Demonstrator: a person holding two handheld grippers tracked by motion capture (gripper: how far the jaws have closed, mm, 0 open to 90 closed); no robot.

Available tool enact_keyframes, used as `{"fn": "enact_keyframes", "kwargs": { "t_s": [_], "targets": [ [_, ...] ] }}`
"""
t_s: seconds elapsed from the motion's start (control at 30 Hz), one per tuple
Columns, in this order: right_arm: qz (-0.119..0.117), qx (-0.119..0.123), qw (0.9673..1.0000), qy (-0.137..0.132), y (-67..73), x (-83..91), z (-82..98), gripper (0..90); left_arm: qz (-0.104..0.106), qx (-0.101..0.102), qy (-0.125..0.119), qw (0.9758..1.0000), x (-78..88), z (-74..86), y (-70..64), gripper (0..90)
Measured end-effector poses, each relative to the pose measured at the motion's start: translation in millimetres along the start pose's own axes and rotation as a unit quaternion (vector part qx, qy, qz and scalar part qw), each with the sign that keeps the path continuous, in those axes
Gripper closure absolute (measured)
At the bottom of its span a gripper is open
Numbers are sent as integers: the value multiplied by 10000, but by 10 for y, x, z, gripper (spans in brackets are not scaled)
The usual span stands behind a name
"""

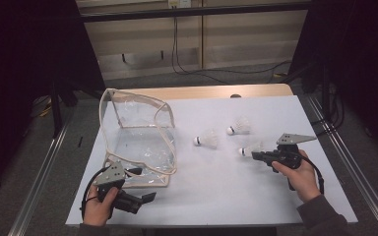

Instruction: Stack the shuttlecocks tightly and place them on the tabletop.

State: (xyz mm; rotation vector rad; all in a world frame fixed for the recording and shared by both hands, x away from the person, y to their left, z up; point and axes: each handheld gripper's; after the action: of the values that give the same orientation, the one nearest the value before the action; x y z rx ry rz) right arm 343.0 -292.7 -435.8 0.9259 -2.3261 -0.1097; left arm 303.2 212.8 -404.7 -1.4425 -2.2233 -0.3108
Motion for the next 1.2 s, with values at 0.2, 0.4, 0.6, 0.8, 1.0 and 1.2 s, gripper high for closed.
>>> {"fn": "enact_keyframes", "kwargs": {
  "t_s": [0.2, 0.4, 0.6, 0.8, 1.0, 1.2],
  "targets": [
    [33, 35, 10000, 4, -7, -51, -49, 900, 7, -4, 17, 10000, 6, 2, -2, 38],
    [23, -19, 9999, -105, -35, -65, -99, 900, -11, -4, 0, 10000, -5, 1, -9, 35],
    [-24, -7, 9998, -185, -30, -88, -157, 900, -3, 0, 1, 10000, 0, 1, -8, 37],
    [3, -8, 9998, -177, -55, -140, -195, 900, -15, 7, 9, 10000, -4, -1, -10, 36],
    [-16, -53, 9998, -211, -72, -189, -211, 900, -19, -8, -2, 10000, -2, 1, -4, 35],
    [10, 82, 9998, -178, -49, -234, -258, 900, -16, -4, 2, 10000, -7, 1, -5, 35]
  ]
}}
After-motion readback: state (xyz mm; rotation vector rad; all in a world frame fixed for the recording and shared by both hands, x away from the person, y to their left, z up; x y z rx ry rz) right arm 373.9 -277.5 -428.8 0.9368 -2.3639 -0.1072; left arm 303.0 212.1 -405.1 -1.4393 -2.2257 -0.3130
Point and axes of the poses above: each handheld gripper's, and its own axes: x roughly backward along the jaws, z roughly out of its underside, y roughly to its left, and after that the axes turned 5 degrees about -x, right-handed
